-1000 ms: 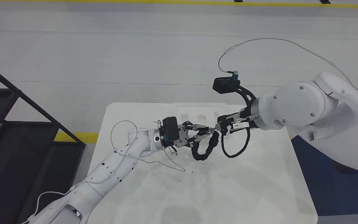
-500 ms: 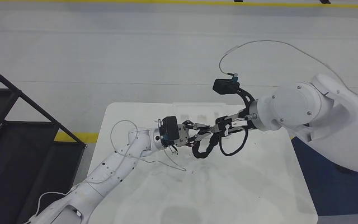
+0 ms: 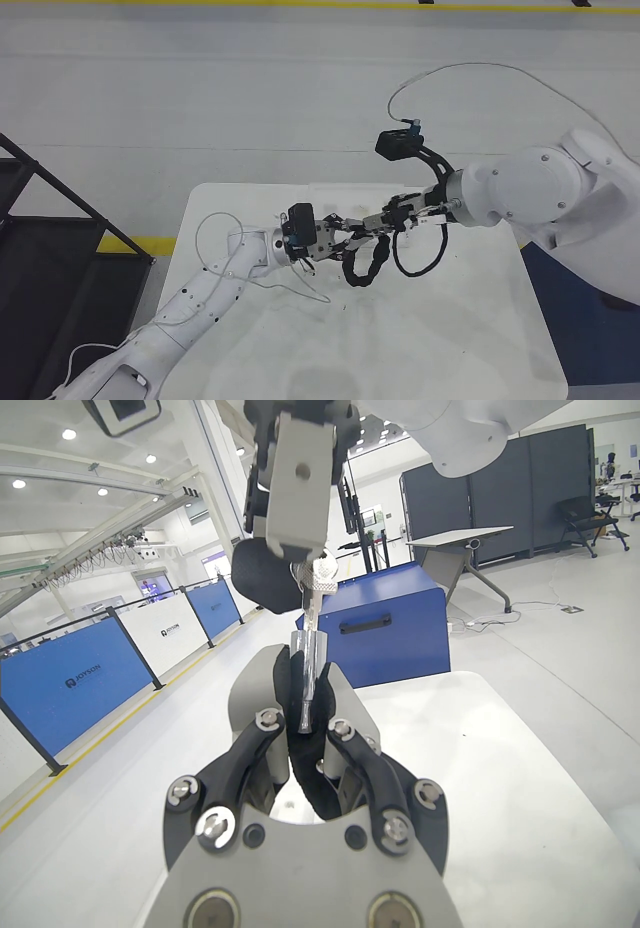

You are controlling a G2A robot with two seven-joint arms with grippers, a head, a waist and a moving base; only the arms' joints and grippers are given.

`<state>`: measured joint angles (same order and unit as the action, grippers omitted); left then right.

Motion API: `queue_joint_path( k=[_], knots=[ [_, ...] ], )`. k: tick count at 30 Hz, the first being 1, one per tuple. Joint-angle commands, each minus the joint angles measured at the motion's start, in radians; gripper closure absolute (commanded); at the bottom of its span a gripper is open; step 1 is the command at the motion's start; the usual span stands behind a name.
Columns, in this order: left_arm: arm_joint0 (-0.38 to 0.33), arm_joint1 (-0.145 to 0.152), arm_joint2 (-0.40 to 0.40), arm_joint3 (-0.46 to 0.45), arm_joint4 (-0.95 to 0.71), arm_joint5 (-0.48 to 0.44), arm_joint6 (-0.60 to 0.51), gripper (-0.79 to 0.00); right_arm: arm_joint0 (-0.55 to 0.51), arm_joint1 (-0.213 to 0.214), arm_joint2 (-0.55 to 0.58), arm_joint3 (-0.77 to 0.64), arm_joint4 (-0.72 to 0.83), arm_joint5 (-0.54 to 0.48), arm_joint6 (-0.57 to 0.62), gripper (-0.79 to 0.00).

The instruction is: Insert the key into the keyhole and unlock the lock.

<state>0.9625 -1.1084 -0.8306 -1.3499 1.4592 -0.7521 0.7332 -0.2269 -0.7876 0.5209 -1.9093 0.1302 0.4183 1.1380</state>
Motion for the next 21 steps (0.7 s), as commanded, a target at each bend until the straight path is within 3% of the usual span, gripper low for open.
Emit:
queue_joint_path(
  k=[1, 6, 9, 21],
  knots=[
    [-0.012, 0.003, -0.013, 0.012, -0.023, -0.059, -0.021, 0.000, -0.020, 0.007, 0.014, 0.008, -0.027, -0.109, -0.027, -0.785],
    [-0.062, 0.014, -0.036, 0.026, -0.056, -0.260, -0.120, 0.000, -0.102, 0.032, 0.068, 0.010, -0.055, -0.417, -0.110, -0.785],
    [-0.086, 0.025, -0.020, 0.032, -0.084, -0.260, -0.166, 0.000, -0.153, 0.051, 0.091, 0.009, -0.118, -0.526, -0.116, -0.785],
    [-0.278, 0.120, 0.211, 0.074, -0.389, -0.260, -0.389, 0.000, -0.344, 0.087, 0.135, -0.023, -0.178, -0.627, -0.177, -0.785]
  ],
)
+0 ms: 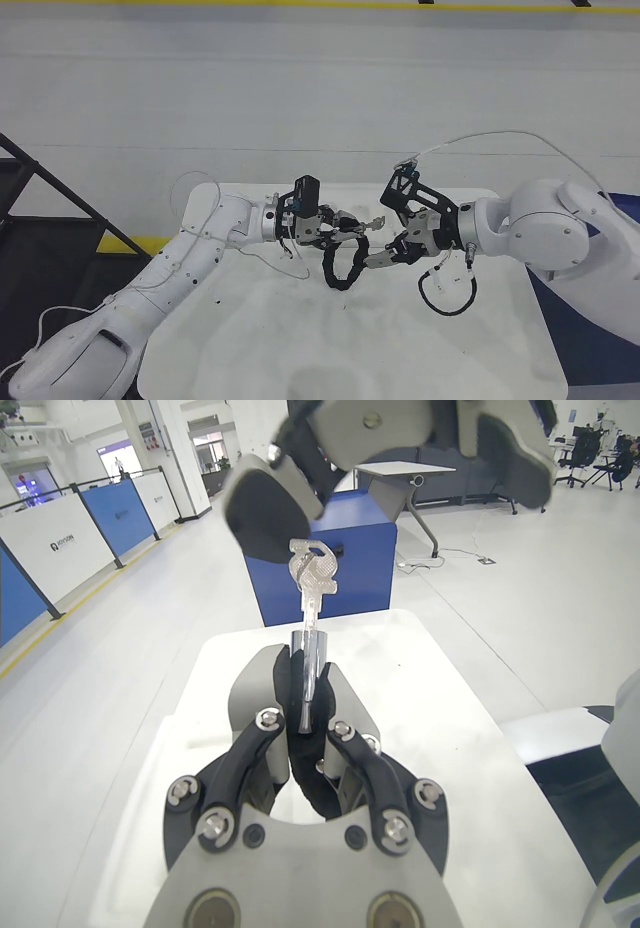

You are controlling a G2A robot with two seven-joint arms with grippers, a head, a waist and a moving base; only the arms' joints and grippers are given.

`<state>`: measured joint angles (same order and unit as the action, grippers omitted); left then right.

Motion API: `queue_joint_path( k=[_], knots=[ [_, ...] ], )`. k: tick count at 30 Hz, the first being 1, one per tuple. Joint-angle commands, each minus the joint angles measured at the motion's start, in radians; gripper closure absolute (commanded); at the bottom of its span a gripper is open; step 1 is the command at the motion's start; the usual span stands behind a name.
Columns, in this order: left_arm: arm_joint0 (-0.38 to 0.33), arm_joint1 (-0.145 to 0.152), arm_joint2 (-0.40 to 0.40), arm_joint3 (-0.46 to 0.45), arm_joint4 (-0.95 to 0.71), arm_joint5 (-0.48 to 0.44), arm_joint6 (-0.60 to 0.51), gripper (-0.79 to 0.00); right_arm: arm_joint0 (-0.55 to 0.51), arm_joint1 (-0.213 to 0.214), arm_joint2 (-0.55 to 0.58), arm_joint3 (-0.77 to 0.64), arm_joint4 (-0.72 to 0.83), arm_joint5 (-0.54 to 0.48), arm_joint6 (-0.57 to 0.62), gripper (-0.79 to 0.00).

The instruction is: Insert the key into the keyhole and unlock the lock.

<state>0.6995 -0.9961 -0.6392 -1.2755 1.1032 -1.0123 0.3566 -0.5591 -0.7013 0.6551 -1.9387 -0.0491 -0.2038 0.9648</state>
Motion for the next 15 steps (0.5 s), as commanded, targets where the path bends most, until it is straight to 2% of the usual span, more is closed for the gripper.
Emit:
queue_joint_path(
  k=[1, 6, 13, 15],
  knots=[
    [-0.030, 0.016, 0.041, -0.003, -0.059, 0.000, -0.029, 0.000, -0.024, 0.001, 0.001, 0.011, 0.003, -0.012, -0.005, -0.785],
    [-0.105, 0.058, 0.146, -0.023, -0.174, 0.000, -0.093, 0.000, -0.038, 0.001, 0.002, 0.021, 0.014, -0.019, -0.006, -0.785],
    [-0.195, 0.106, 0.271, -0.058, -0.265, 0.000, -0.117, 0.000, -0.038, 0.001, 0.002, 0.021, 0.014, -0.019, -0.006, -0.785],
    [-0.217, 0.116, 0.301, -0.062, -0.275, 0.000, -0.120, 0.000, -0.043, 0.002, 0.006, 0.014, -0.026, -0.034, 0.001, -0.785]
  ],
)
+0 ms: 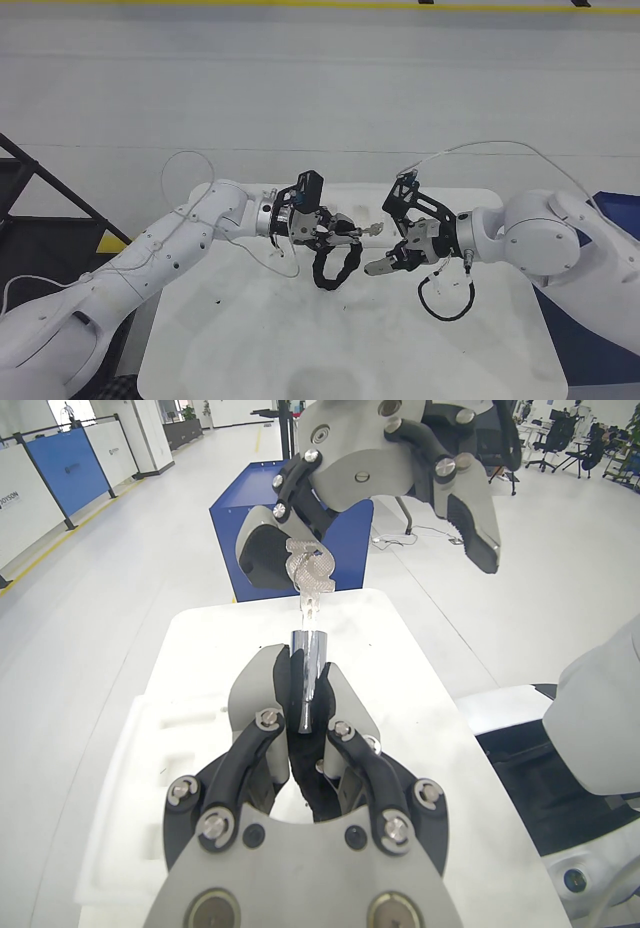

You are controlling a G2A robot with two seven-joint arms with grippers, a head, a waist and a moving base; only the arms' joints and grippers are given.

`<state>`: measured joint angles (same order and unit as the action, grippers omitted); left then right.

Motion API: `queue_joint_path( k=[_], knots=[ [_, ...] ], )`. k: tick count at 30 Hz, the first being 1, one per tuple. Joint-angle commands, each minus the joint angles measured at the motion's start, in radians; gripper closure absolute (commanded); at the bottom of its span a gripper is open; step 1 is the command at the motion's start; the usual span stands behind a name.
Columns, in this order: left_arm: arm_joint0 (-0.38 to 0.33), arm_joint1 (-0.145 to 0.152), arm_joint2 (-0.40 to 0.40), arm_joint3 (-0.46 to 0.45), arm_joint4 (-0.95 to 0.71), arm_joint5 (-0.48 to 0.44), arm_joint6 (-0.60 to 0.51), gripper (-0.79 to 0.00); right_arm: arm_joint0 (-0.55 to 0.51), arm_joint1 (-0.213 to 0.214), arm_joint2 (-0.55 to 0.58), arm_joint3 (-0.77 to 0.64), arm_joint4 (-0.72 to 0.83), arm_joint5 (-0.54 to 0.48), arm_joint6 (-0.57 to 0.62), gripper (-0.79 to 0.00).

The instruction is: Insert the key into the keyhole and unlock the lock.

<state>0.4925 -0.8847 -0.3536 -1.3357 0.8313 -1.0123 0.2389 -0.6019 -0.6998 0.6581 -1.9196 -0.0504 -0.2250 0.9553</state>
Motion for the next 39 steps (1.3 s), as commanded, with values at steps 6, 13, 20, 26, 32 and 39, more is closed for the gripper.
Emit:
queue_joint_path(
  k=[6, 13, 20, 26, 32, 39],
  knots=[
    [-0.054, 0.027, 0.094, -0.016, -0.040, 0.000, 0.018, 0.000, -0.013, 0.001, 0.038, -0.001, -0.225, -0.274, -0.106, -0.785],
    [-0.087, 0.038, 0.162, -0.022, -0.064, 0.000, 0.050, 0.000, -0.041, -0.001, 0.064, -0.038, -0.459, -0.446, -0.235, -0.785],
    [-0.098, 0.045, 0.184, -0.038, -0.059, 0.000, 0.067, 0.000, -0.054, -0.014, 0.057, -0.089, -0.594, -0.477, -0.263, -0.453],
    [-0.091, 0.049, 0.184, -0.050, -0.067, 0.000, 0.056, 0.000, -0.049, -0.023, 0.059, -0.106, -0.646, -0.465, -0.237, -0.305],
    [-0.090, 0.057, 0.184, -0.061, -0.077, 0.000, 0.046, 0.000, -0.059, -0.029, 0.067, -0.117, -0.657, -0.443, -0.223, -0.240],
    [-0.100, 0.068, 0.184, -0.065, -0.085, 0.000, 0.035, 0.000, -0.069, -0.034, 0.077, -0.121, -0.655, -0.453, -0.208, -0.265]
  ],
)
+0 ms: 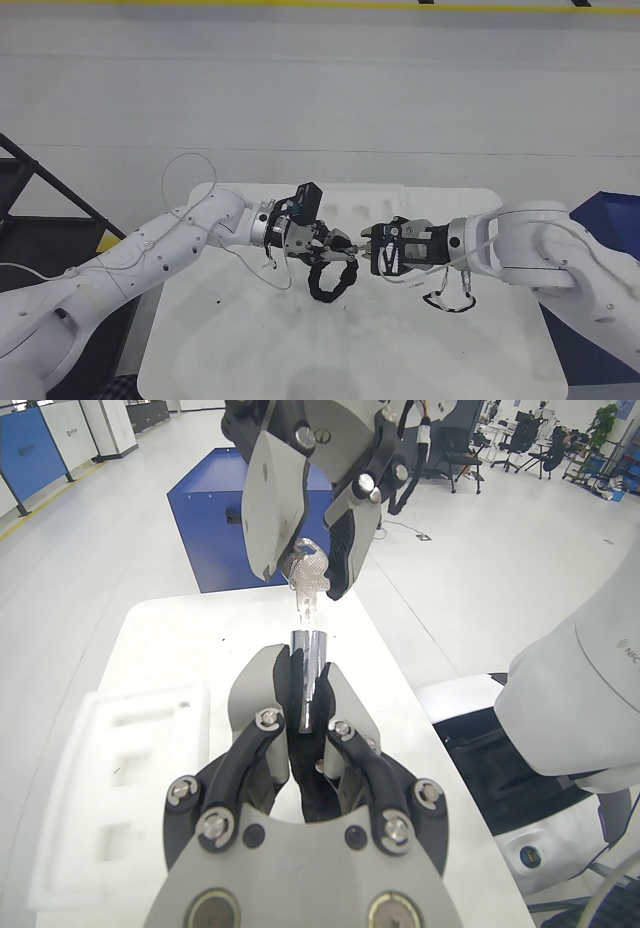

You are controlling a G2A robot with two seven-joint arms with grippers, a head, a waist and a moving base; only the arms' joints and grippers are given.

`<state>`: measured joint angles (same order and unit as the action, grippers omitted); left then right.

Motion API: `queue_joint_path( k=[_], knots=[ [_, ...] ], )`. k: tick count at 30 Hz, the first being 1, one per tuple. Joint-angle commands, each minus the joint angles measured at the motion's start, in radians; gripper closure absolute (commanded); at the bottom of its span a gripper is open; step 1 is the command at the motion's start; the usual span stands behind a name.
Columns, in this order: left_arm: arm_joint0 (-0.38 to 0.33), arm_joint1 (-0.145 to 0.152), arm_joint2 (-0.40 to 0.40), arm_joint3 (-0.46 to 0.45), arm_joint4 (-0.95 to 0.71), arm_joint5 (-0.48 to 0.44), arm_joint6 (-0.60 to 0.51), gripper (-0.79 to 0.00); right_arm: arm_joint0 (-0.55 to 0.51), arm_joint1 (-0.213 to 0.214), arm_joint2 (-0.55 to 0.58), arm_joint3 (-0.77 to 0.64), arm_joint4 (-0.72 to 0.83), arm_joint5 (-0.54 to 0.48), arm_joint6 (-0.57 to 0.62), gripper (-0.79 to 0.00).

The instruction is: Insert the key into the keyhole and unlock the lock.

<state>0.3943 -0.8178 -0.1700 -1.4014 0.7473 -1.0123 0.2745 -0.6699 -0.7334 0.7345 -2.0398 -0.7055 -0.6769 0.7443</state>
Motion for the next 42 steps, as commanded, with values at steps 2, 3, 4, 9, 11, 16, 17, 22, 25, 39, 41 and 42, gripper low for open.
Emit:
queue_joint_path(
  k=[2, 3, 4, 9, 11, 16, 17, 22, 25, 39, 41, 42],
  knots=[
    [-0.003, 0.004, 0.000, -0.001, -0.003, 0.000, -0.001, 0.000, -0.003, -0.002, 0.004, -0.002, 0.002, -0.003, 0.009, -0.265],
    [-0.003, 0.005, 0.000, -0.002, -0.004, 0.000, -0.001, 0.000, -0.004, -0.002, 0.006, -0.003, 0.003, -0.003, 0.012, -0.259],
    [-0.003, 0.006, 0.000, -0.003, -0.004, 0.000, -0.002, 0.000, -0.006, -0.003, 0.008, -0.003, 0.003, -0.004, 0.014, -0.259],
    [-0.004, 0.010, 0.000, -0.007, -0.007, 0.000, -0.004, 0.000, -0.015, -0.006, 0.016, -0.005, 0.003, -0.001, 0.018, 0.000],
    [-0.004, 0.011, 0.000, -0.009, -0.007, 0.000, -0.002, 0.000, -0.020, -0.007, 0.018, -0.005, 0.004, 0.004, 0.017, 0.000],
    [-0.003, 0.011, 0.000, -0.010, -0.004, 0.000, 0.006, 0.000, -0.044, -0.011, 0.031, 0.012, 0.062, 0.068, 0.009, 0.000],
    [-0.003, 0.011, 0.000, -0.011, -0.001, 0.000, 0.008, 0.000, -0.049, -0.011, 0.034, 0.016, 0.086, 0.084, 0.013, 0.000],
    [-0.004, 0.009, 0.000, -0.010, 0.019, 0.000, 0.026, 0.000, -0.076, -0.014, 0.052, 0.041, 0.254, 0.194, 0.053, 0.000],
    [-0.005, 0.008, 0.000, -0.010, 0.034, 0.000, 0.040, 0.000, -0.089, -0.014, 0.066, 0.045, 0.349, 0.275, 0.098, 0.000],
    [0.008, -0.002, 0.000, -0.012, 0.086, 0.000, 0.076, 0.000, -0.125, -0.019, 0.101, 0.030, 0.547, 0.424, 0.228, -0.785],
    [0.011, -0.003, 0.000, -0.010, 0.091, 0.000, 0.074, 0.000, -0.127, -0.020, 0.107, 0.033, 0.565, 0.425, 0.236, -0.785],
    [0.013, -0.003, 0.000, -0.009, 0.094, 0.000, 0.073, 0.000, -0.127, -0.021, 0.110, 0.034, 0.566, 0.423, 0.240, -0.785]
  ],
)
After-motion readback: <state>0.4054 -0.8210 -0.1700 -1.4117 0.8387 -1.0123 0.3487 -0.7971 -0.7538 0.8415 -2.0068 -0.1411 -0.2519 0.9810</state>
